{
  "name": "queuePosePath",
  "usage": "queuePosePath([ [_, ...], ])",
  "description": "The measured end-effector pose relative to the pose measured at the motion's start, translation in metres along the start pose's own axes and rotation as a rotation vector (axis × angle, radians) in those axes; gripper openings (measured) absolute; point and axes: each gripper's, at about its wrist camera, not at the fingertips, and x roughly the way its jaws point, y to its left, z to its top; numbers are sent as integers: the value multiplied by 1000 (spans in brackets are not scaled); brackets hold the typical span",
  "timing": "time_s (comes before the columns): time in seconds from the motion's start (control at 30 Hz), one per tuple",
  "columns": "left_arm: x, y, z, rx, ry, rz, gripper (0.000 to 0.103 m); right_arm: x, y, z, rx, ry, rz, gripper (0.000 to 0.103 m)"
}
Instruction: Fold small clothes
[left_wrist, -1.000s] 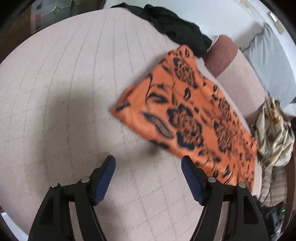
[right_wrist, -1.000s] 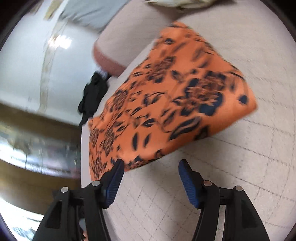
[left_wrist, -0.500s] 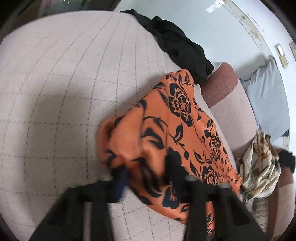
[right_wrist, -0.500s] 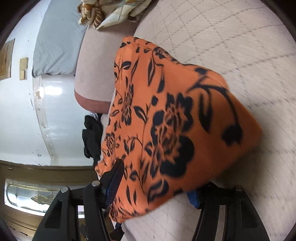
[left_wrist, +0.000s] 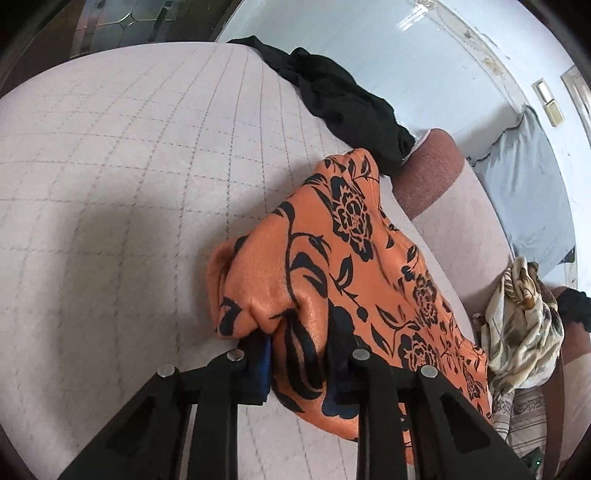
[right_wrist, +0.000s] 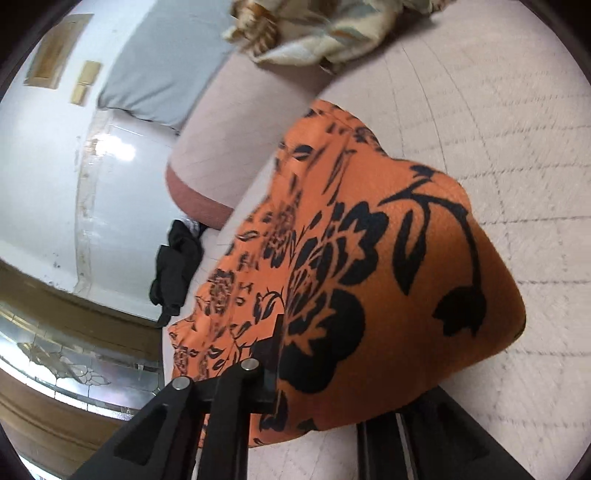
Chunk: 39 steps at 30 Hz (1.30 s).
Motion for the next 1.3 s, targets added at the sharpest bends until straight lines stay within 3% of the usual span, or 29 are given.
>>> queuePosePath([
  [0.13,-33,9,-16,-3,20,-20,23,-31,0,-20,-31,-7,-33,14],
  [0.3,-73,29,-49,27,44,-14,23,-69,-14,-43,-19,40,-8,15],
  [0.5,-119,47,-109,188,66,52,24,-109,-44,-79,-64,131,-55,15],
  [0.57,-126,50,-116,224,62,78,24,-115,-53,-86,-69,162,-54,16],
  [0.67,-136,58,-115,202,87,65,25,-124,-60,-93,-58,217,-82,21],
  [0.8,-158,69,-129,192,100,60,25,-150,-44,-108,-204,255,-111,22],
  [0.9,-162,75,-139,181,128,63,25,-165,-28,-121,-299,276,-59,22],
  [1.07,-169,71,-136,185,118,73,27,-145,16,-120,-422,238,17,22],
  [1.2,-166,65,-115,151,93,96,43,-88,64,-112,-498,261,40,22],
  [1.3,-158,69,-100,124,78,180,43,-49,77,-111,-486,324,83,22],
])
